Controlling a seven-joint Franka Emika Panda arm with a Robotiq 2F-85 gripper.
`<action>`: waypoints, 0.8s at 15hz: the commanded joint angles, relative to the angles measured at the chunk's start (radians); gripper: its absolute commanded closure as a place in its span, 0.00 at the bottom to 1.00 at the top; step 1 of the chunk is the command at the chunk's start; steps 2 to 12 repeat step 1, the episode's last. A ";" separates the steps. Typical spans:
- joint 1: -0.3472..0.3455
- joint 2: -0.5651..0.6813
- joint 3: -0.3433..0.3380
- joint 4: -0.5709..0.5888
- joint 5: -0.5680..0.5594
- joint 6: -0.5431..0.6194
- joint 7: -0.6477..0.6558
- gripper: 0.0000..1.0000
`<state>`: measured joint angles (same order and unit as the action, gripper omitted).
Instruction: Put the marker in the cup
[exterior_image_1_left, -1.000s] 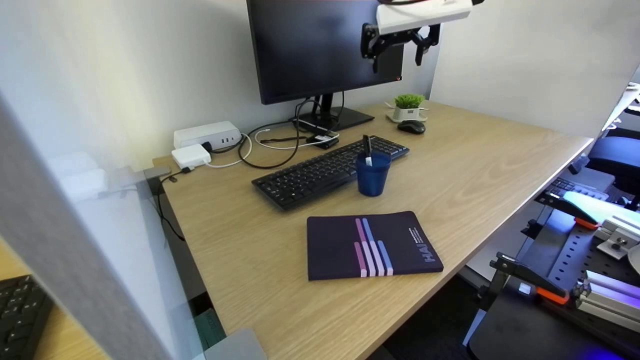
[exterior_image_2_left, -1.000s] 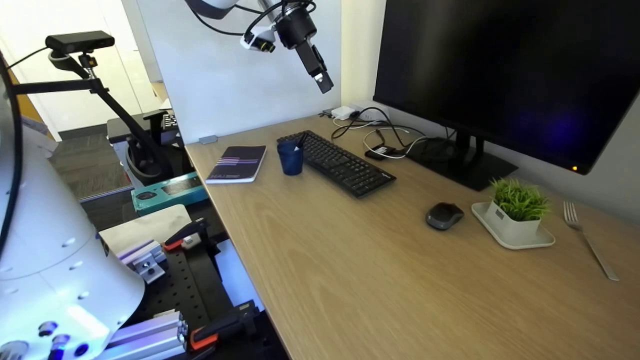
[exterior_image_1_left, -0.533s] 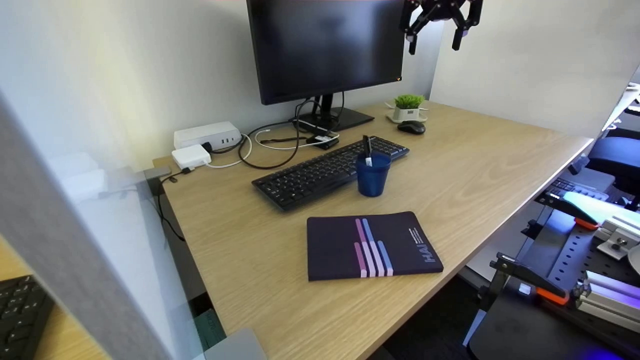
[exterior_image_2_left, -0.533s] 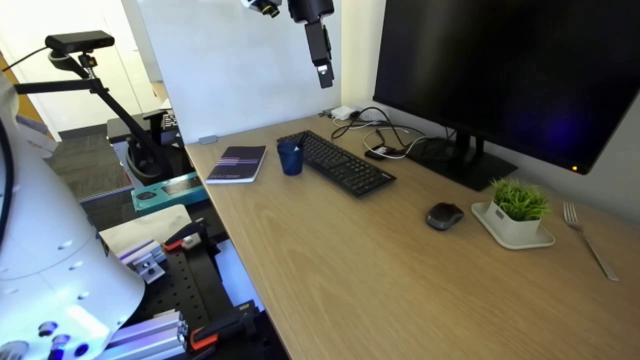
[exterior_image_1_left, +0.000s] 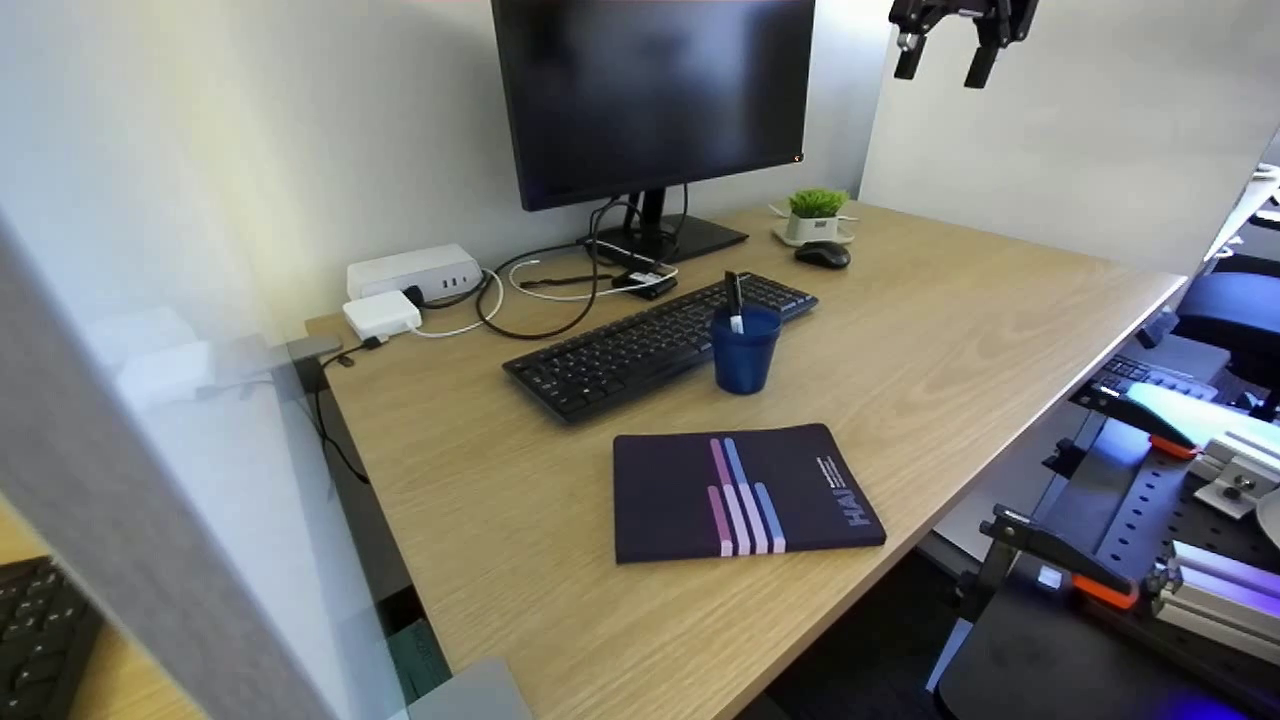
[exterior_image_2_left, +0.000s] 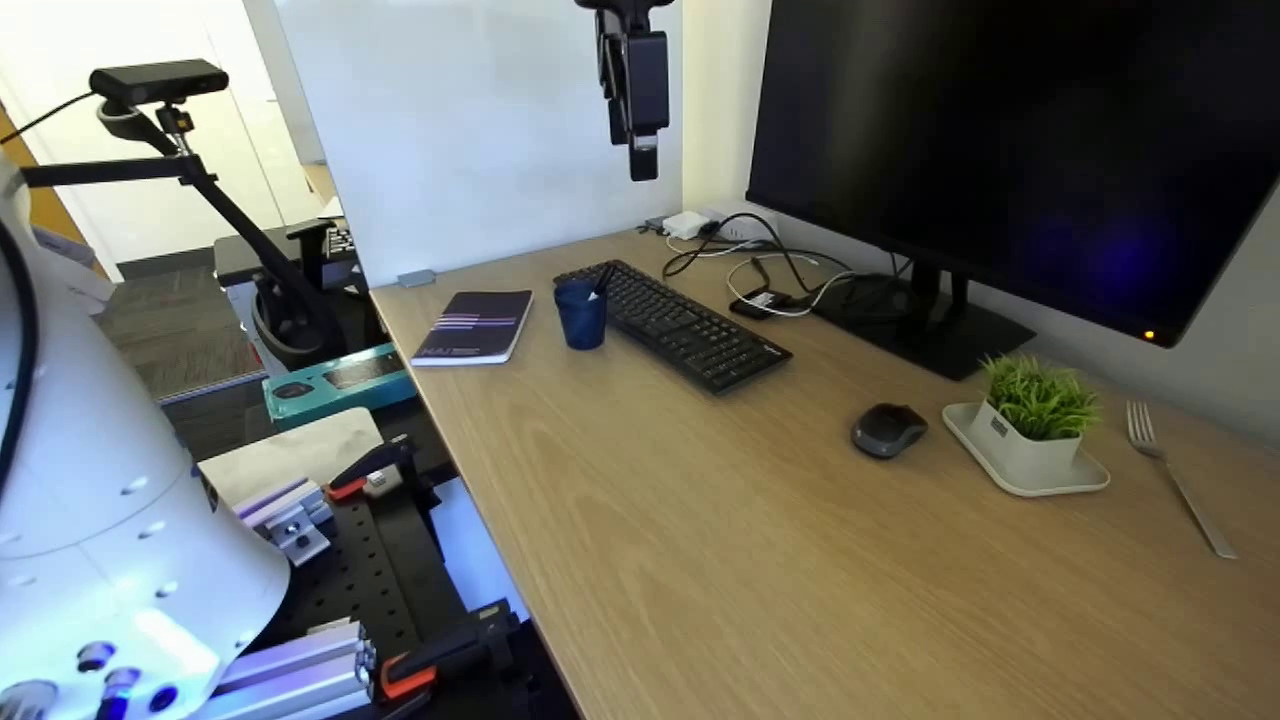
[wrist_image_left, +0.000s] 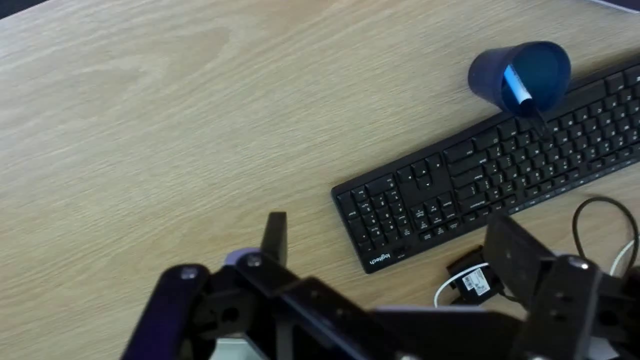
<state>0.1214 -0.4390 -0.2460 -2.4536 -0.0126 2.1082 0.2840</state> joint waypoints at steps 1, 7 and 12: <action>-0.081 0.004 0.076 -0.002 0.044 -0.002 -0.039 0.00; -0.081 0.004 0.076 -0.002 0.044 -0.002 -0.039 0.00; -0.081 0.004 0.076 -0.002 0.044 -0.002 -0.039 0.00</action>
